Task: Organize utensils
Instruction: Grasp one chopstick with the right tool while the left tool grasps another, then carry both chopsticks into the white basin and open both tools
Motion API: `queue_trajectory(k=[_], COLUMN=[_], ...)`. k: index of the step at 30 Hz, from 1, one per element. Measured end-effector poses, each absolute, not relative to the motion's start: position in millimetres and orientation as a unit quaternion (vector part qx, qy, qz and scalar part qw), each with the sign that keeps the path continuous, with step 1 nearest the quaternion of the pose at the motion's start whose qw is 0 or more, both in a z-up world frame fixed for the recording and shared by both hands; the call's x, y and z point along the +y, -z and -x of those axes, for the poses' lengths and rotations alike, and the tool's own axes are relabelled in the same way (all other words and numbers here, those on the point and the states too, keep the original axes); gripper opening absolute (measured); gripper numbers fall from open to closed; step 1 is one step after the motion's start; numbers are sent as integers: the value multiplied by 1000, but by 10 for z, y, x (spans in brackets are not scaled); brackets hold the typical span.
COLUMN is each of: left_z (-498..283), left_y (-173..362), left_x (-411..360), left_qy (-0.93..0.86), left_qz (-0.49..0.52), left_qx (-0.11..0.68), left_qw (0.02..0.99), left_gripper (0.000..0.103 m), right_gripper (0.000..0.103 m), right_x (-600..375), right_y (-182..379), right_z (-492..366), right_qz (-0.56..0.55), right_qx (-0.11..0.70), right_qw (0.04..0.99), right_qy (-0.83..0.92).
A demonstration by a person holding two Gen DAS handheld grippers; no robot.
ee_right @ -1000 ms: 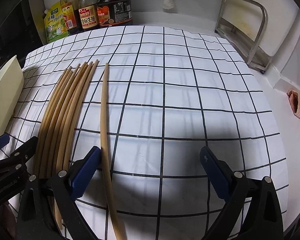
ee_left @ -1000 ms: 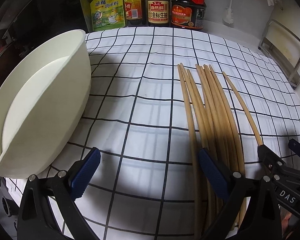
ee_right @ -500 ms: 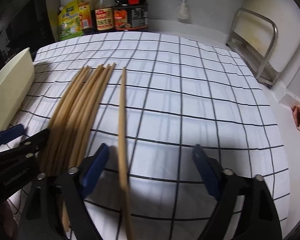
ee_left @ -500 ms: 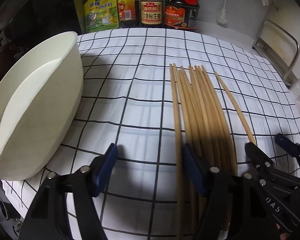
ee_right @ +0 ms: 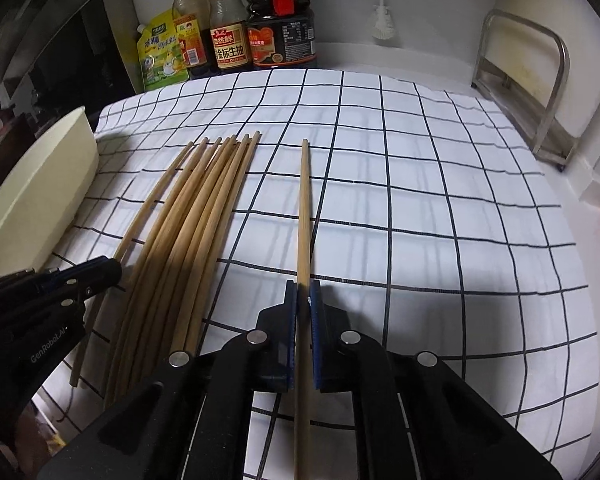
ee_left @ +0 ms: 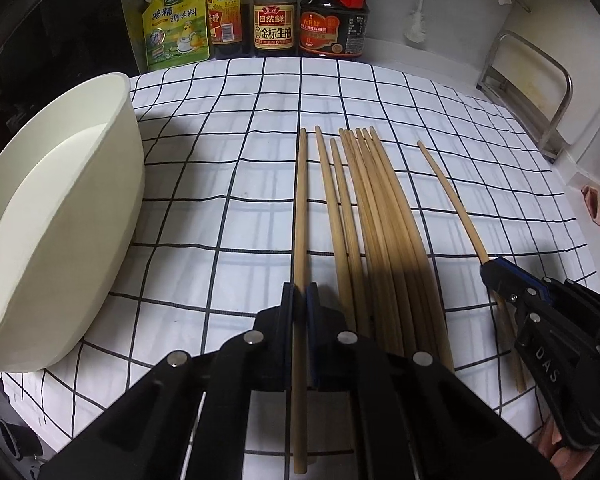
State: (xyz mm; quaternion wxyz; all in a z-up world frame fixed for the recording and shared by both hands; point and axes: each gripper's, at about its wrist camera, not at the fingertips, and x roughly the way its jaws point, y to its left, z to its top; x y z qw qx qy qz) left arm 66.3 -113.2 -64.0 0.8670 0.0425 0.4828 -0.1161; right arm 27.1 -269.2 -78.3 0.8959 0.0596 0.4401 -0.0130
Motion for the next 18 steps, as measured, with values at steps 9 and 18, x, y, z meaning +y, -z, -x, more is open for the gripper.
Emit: queue_trajectory(k=[9, 18], left_z=[-608, -666], left_y=[206, -316], left_x=[-942, -198], left_qy=[139, 123], left_qz=[-23, 8], left_qx=[451, 404], left_qw=[881, 906], left_gripper=[7, 7], right_gripper=[6, 6], right_x=[-2597, -1828], right_y=[327, -209], right_z=[-113, -406], right_qz=[-97, -84], right_qx=[395, 353], right_qw=[913, 930], right_qy=[6, -63])
